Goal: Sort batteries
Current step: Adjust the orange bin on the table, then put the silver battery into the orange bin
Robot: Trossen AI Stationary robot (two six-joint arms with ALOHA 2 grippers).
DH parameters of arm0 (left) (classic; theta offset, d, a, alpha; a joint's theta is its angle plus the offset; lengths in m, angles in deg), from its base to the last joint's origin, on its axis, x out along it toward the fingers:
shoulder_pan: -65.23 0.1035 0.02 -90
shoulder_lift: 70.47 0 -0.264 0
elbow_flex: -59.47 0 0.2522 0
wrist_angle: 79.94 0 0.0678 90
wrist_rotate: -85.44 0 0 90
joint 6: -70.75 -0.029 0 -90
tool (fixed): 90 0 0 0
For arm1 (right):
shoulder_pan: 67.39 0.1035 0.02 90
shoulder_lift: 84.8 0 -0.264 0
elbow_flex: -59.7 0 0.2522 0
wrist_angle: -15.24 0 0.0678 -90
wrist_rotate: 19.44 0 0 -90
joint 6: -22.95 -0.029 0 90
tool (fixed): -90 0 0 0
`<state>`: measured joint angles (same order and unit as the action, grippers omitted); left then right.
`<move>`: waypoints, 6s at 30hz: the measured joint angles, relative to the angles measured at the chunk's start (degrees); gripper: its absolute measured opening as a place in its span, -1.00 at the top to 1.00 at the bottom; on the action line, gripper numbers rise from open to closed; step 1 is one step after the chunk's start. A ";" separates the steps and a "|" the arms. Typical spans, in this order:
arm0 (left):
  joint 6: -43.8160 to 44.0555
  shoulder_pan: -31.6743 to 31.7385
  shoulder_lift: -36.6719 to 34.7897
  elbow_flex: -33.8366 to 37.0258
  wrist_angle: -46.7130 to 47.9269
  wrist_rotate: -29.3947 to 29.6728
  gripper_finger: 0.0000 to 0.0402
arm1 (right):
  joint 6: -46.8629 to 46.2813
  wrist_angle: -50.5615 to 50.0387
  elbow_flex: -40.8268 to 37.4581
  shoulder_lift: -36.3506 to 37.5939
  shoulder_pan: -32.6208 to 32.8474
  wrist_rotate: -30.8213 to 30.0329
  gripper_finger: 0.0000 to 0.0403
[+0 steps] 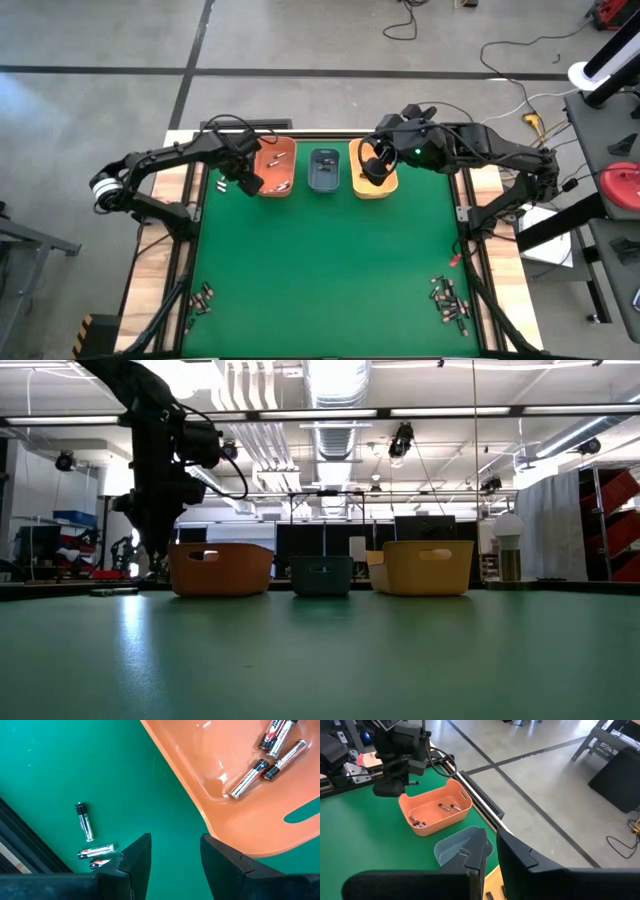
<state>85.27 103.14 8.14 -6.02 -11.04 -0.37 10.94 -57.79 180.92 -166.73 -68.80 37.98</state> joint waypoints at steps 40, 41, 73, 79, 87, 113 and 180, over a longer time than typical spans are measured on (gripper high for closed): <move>1.08 17.75 9.42 0.00 -2.42 3.59 0.48 | -1.73 -0.30 0.00 -0.03 0.02 1.84 0.81; 1.70 17.71 10.13 -0.03 -2.77 3.95 0.48 | -1.92 -0.34 0.00 -0.03 0.02 2.40 0.81; 5.12 17.27 18.31 -3.76 -0.77 3.80 0.43 | -0.79 -0.50 0.00 -0.04 0.02 4.63 0.81; 4.38 17.27 17.70 -3.77 -1.08 2.36 0.43 | -0.79 -0.53 0.00 -0.04 0.02 4.61 0.81; -1.04 17.31 17.88 -9.94 9.70 2.89 0.43 | 0.01 -0.55 0.00 -0.04 0.02 4.52 0.81; -15.62 21.01 28.67 -14.17 11.68 2.80 0.43 | -8.31 -9.47 0.00 -0.02 0.81 7.56 0.81; -0.31 19.37 17.97 -5.60 -0.19 1.52 0.63 | -10.41 -9.45 0.00 -0.02 1.05 7.50 0.81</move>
<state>84.96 122.51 26.10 -11.61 -11.23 1.14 0.53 -67.24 180.92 -166.76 -67.76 45.48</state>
